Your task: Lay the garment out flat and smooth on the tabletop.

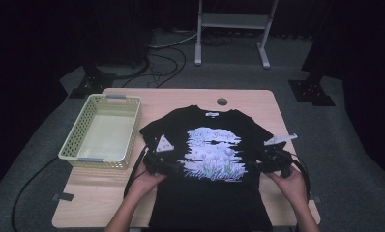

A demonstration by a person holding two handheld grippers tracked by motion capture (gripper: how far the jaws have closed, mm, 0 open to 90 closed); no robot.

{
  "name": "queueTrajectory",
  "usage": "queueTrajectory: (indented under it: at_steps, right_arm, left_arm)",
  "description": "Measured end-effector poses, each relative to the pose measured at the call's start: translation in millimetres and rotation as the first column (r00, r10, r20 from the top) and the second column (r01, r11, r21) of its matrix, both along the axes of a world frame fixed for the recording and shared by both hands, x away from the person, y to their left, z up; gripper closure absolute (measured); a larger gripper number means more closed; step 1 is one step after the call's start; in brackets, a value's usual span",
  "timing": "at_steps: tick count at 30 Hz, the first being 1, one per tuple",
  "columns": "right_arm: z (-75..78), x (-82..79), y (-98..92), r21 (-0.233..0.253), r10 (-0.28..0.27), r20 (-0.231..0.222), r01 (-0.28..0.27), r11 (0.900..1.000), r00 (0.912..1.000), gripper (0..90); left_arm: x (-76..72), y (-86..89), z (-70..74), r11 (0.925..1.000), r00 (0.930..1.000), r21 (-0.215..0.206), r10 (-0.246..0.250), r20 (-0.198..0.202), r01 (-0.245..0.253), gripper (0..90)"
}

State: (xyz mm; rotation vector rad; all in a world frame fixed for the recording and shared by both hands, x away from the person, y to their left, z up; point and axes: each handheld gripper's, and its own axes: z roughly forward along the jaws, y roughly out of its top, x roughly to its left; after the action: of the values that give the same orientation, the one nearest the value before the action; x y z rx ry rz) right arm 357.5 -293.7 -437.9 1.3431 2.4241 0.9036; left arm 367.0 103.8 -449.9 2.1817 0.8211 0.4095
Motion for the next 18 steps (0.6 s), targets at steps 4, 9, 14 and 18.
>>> queueTrajectory:
  at_steps: [4,9,14,18]
  right_arm:
    - [-9.4,36.5,5.3,-0.040,-0.028,-0.009,0.028,0.999,0.9996,24.6]
    - [-20.5,69.0,9.8,-0.076,-0.043,-0.023,0.041,0.996,0.9988,22.0]
    - [-27.1,85.5,14.8,-0.097,-0.038,-0.017,0.036,0.995,0.9991,20.3]
    - [-28.0,98.0,17.5,-0.105,-0.029,-0.008,0.028,0.994,0.9995,18.6]
  left_arm:
    - [33.3,-1.8,-4.0,0.9986,0.9992,0.035,0.039,-0.006,-0.038,16.5]
    - [62.3,-5.2,-9.6,0.9961,0.9964,0.037,0.081,-0.023,-0.080,16.6]
    - [79.1,-8.0,-19.9,0.9930,0.9947,0.087,0.086,-0.057,-0.081,16.6]
    - [92.0,-3.8,-25.1,0.9925,0.9909,0.057,0.112,-0.074,-0.108,12.0]
